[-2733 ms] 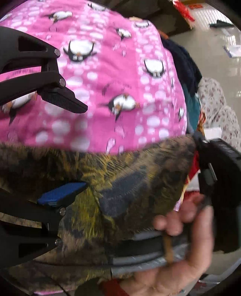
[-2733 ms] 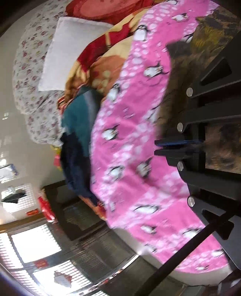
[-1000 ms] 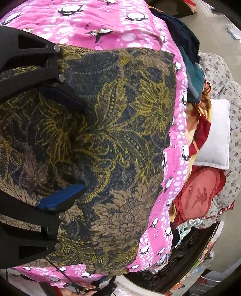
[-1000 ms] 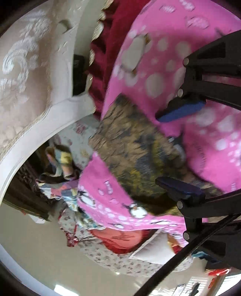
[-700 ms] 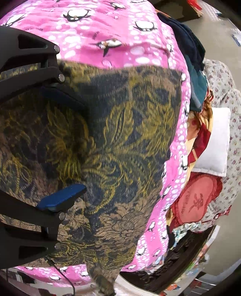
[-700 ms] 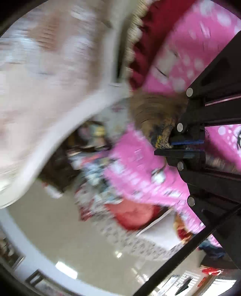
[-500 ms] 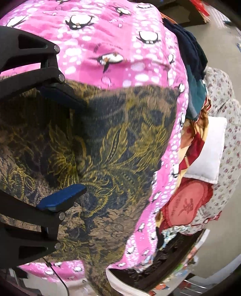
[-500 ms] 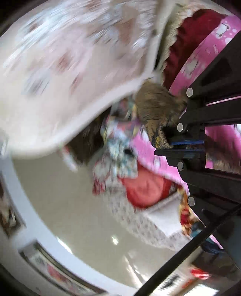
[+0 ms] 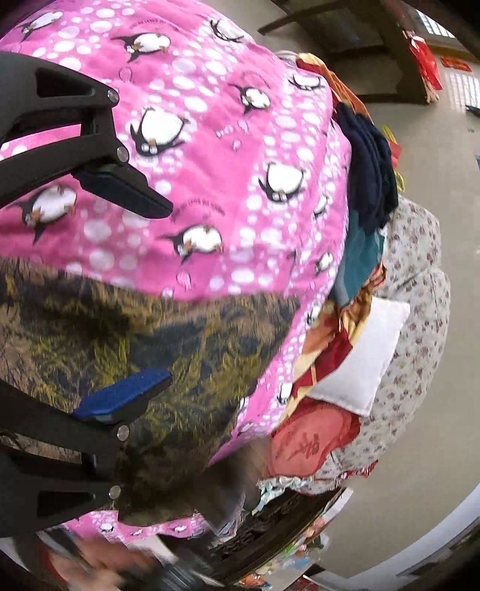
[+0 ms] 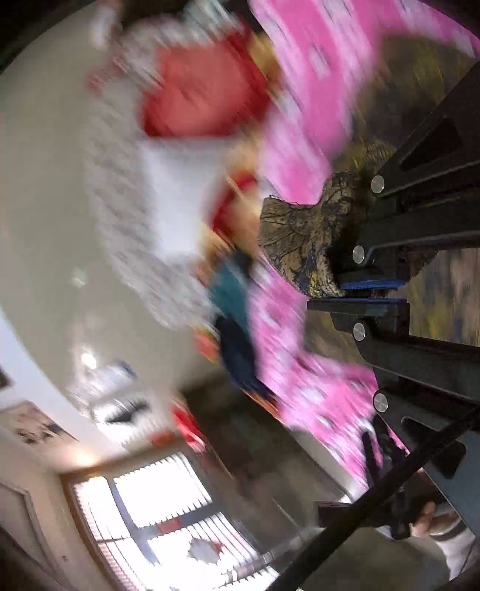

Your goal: Fold small clothes

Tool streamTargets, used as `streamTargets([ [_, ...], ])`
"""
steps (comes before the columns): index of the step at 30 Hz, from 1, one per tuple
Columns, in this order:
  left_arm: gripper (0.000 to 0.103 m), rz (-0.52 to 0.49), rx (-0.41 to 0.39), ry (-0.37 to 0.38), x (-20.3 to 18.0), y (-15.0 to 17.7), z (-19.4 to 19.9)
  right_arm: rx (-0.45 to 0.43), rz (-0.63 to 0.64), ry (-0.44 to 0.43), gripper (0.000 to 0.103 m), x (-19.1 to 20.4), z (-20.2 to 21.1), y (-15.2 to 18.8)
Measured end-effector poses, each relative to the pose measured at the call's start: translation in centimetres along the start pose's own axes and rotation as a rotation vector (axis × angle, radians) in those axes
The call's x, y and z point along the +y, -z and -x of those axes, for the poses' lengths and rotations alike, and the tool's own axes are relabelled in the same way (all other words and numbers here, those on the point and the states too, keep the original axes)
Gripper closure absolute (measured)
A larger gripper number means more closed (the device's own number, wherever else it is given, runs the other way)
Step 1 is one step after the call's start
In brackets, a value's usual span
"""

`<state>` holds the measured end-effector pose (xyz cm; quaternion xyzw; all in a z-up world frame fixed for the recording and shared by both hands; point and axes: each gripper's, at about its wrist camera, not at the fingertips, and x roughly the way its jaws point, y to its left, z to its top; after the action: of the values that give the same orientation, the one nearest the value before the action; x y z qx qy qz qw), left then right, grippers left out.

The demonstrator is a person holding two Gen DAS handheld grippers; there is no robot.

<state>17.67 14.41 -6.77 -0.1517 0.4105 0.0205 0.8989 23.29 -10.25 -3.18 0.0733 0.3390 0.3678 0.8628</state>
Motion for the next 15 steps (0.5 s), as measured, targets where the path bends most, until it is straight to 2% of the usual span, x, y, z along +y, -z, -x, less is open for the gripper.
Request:
streamTargets([
  [1,0.020,0.001,0.005,-0.002,0.2,0.1,-0.2,0.079,0.032,-0.001,0.097,1.2,-3.2,1.6],
  [2,0.020,0.003,0.010,-0.002,0.3,0.1,-0.5,0.119,0.047,0.010,0.087,1.5,-4.6,2.6],
  [3,0.020,0.000,0.017,-0.001,0.3,0.1,-0.9,0.174,0.057,0.017,0.075,1.8,-6.0,3.6],
  [4,0.020,-0.005,0.024,0.001,0.2,0.1,-1.3,0.206,0.041,0.005,0.054,1.4,-6.3,4.4],
  [7,0.020,-0.025,0.038,0.024,-0.7,0.2,-2.2,0.148,-0.008,-0.001,0.050,-1.4,-1.8,5.2],
  [10,0.019,-0.059,0.047,0.045,-2.4,0.2,-3.0,0.061,-0.034,0.076,0.030,-4.6,4.0,5.7],
  [11,0.019,-0.070,0.054,0.051,-3.0,0.1,-3.3,0.048,-0.045,0.098,0.027,-5.5,5.1,5.5],
  [15,0.018,-0.143,0.072,0.078,-6.8,0.4,-4.6,0.009,-0.136,0.165,0.027,-8.8,9.3,6.1],
])
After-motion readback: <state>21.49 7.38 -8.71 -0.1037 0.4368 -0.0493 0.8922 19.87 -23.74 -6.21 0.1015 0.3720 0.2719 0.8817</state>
